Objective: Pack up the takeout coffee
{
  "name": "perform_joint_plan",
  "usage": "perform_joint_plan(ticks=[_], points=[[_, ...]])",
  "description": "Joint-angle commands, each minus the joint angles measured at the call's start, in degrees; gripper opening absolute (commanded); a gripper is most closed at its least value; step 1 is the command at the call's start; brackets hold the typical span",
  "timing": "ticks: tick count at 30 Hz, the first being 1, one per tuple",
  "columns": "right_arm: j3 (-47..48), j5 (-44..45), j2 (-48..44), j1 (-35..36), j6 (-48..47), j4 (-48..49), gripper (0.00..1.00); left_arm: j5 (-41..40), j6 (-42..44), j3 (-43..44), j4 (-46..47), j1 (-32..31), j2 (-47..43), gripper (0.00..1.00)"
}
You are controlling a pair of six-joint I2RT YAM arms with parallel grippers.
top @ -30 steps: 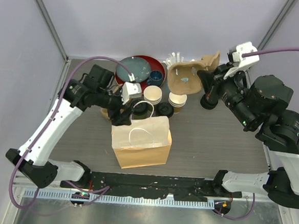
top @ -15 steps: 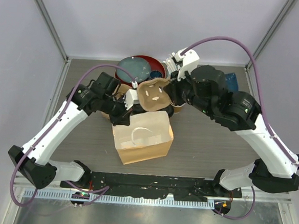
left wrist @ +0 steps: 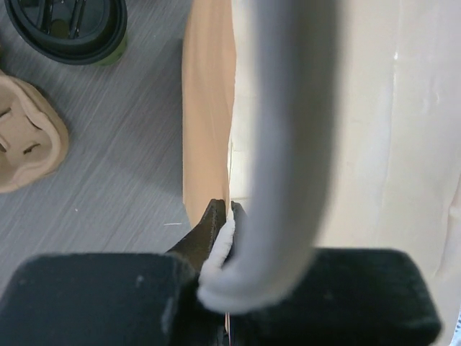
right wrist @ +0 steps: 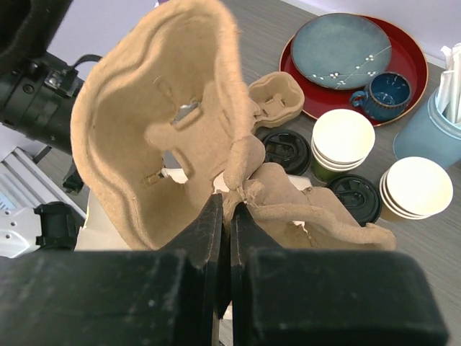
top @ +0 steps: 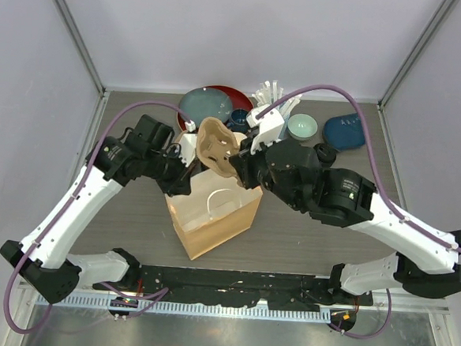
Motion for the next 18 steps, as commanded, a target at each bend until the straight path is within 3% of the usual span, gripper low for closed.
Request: perform_joint_plan(ticks=[1, 5, 10, 18], points=[[-4.6, -6.4, 1.3, 1.7, -2.3, 5.4, 0.01, 4.4, -3.7, 0.8, 5.8, -0.4, -1.0, 0.00], [-10.2, -8.8, -1.4, 1.5, -6.5, 8.3, 0.01, 3.5, -3.8, -0.1, 6.6, -0.3, -1.0, 0.00], [-18.1, -18.1, -5.3, 1.0, -11.5, 8.9, 0.01, 1.6, -3.3, -1.2, 8.2, -0.3, -1.1, 0.00], [-19.1, -25.5, -3.5, 0.3, -12.9, 6.6, 0.01, 2.3, -3.4, -1.3, 8.8, -0.3, -0.4, 0.00]])
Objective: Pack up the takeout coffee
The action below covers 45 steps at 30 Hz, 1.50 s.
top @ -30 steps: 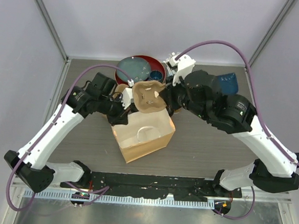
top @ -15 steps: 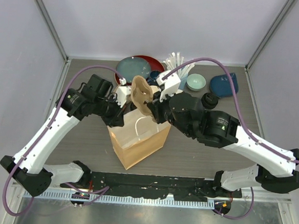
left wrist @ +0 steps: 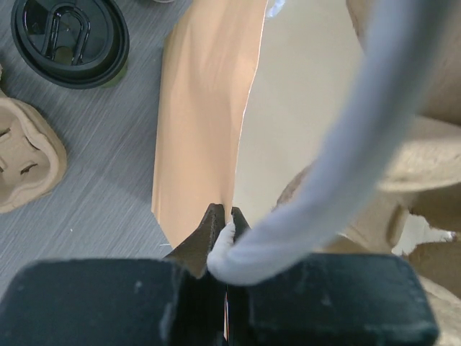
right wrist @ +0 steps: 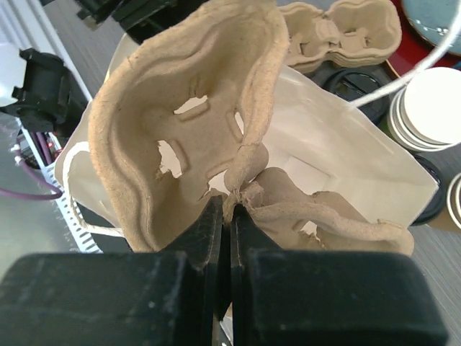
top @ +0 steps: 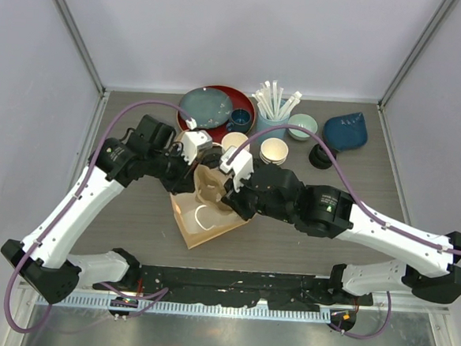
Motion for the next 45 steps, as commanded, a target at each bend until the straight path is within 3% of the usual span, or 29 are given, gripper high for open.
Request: perform_joint_plan(ticks=[1, 11, 20, 28, 37, 45], points=[[1.6, -8.2, 2.1, 0.4, -2.1, -0.6, 0.01, 1.9, -0.3, 0.3, 5.1, -0.3, -0.3, 0.00], [5.9, -8.4, 7.1, 0.3, -3.5, -11.8, 0.01, -2.0, 2.7, -0.2, 5.0, -0.2, -0.6, 0.00], [4.2, -4.1, 3.8, -2.2, -4.4, -12.3, 0.01, -0.9, 2.8, -0.6, 6.2, -0.2, -0.2, 0.00], [11.9, -6.5, 15.0, -2.1, -8.8, -8.8, 0.01, 5.1, 1.4, -0.3, 7.1, -0.3, 0.1, 0.00], [18.2, 9.0, 18.9, -0.2, -12.9, -6.5, 0.01, 6.0, 3.4, -2.0, 6.7, -0.2, 0.7, 0.00], [22.3, 3.3, 21.6, 1.5, -14.3, -9.4, 0.01, 7.7, 3.8, -0.7, 5.4, -0.2, 1.0, 0.00]])
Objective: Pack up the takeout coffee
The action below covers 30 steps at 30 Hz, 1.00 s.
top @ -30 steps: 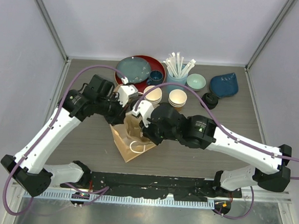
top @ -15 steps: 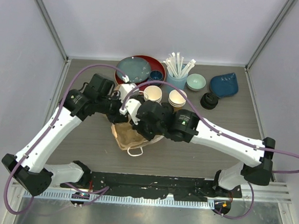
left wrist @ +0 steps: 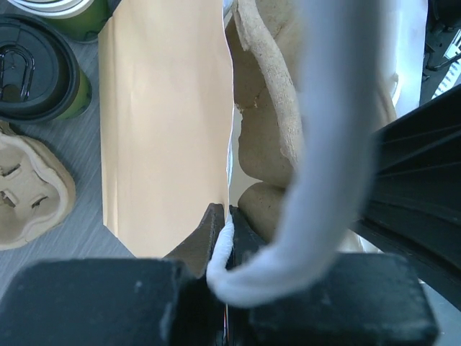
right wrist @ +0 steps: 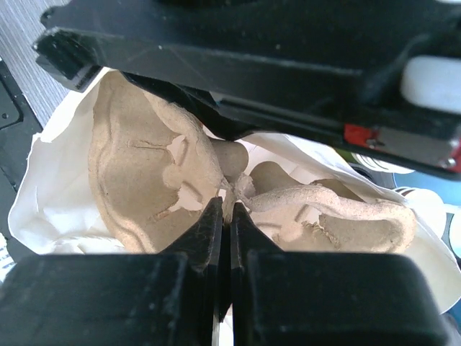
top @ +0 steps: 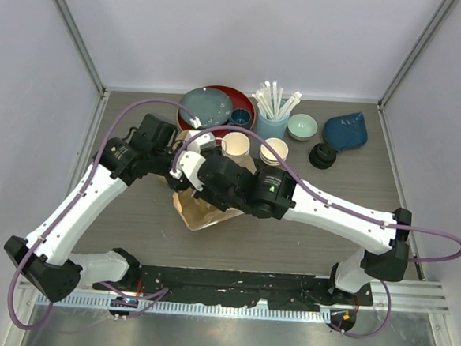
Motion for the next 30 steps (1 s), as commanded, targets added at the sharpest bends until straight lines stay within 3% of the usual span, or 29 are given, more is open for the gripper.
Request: perform_joint_plan(ticks=[1, 12, 19, 25, 30], points=[[3.5, -1.7, 1.2, 0.3, -0.3, 3.1, 0.01, 5.2, 0.6, 1.7, -0.1, -0.6, 0.0, 0.00], [-11.7, -2.9, -7.5, -4.5, 9.5, 4.0, 0.01, 11.0, 0.5, 3.1, -6.1, -0.6, -1.5, 0.00], [-9.0, -2.2, -6.3, -4.6, 16.2, -3.5, 0.01, 16.4, -0.9, 3.8, -7.0, 0.6, -0.5, 0.00], [-11.6, -0.8, -9.6, -4.6, 18.7, -4.5, 0.01, 13.3, -1.6, 3.6, -6.1, 1.1, -0.8, 0.00], [-13.4, -4.0, -6.9, -3.9, 17.9, -3.6, 0.01, 10.6, -4.7, 0.4, -2.1, 1.0, -0.2, 0.00]])
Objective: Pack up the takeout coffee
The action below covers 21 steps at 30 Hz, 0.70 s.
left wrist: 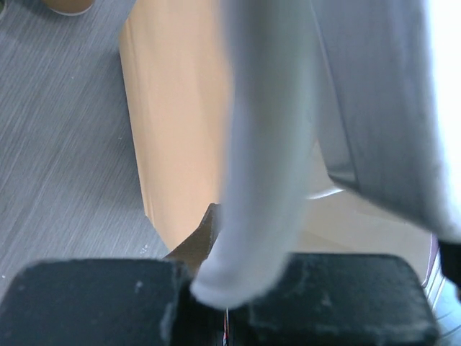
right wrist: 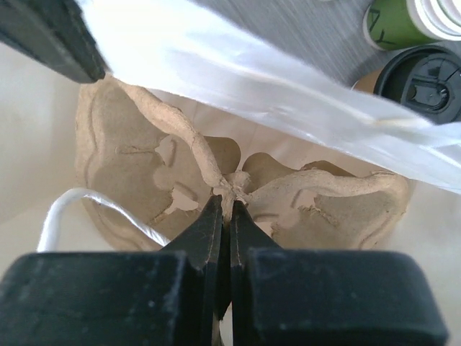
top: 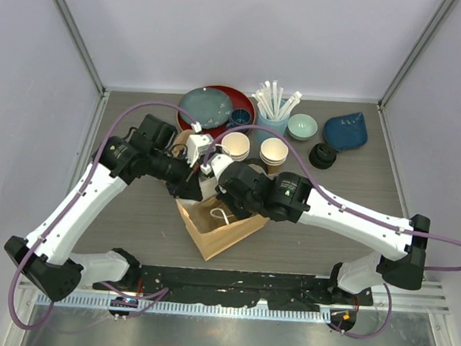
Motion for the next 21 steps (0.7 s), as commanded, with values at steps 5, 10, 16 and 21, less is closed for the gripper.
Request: perform_joint_plan(ticks=[5, 10, 16, 21], points=[[-5.6, -0.4, -1.2, 1.2, 1.5, 0.1, 0.01, -10.8, -7.2, -1.7, 7.3, 0.7, -0.3, 0.00], [-7.4, -1.1, -1.1, 1.2, 2.3, -0.5, 0.01, -17.0, -11.8, -1.7, 11.0, 0.8, 0.0, 0.00], [-6.1, -5.0, 3.8, 1.1, 2.5, -2.2, 0.01, -19.2, -12.7, -1.3, 12.0, 0.8, 0.0, 0.00], [-6.7, -8.6, 5.9, -0.7, 3.1, -4.5, 0.01, -19.8, -12.0, -0.5, 11.8, 0.8, -0.3, 0.00]])
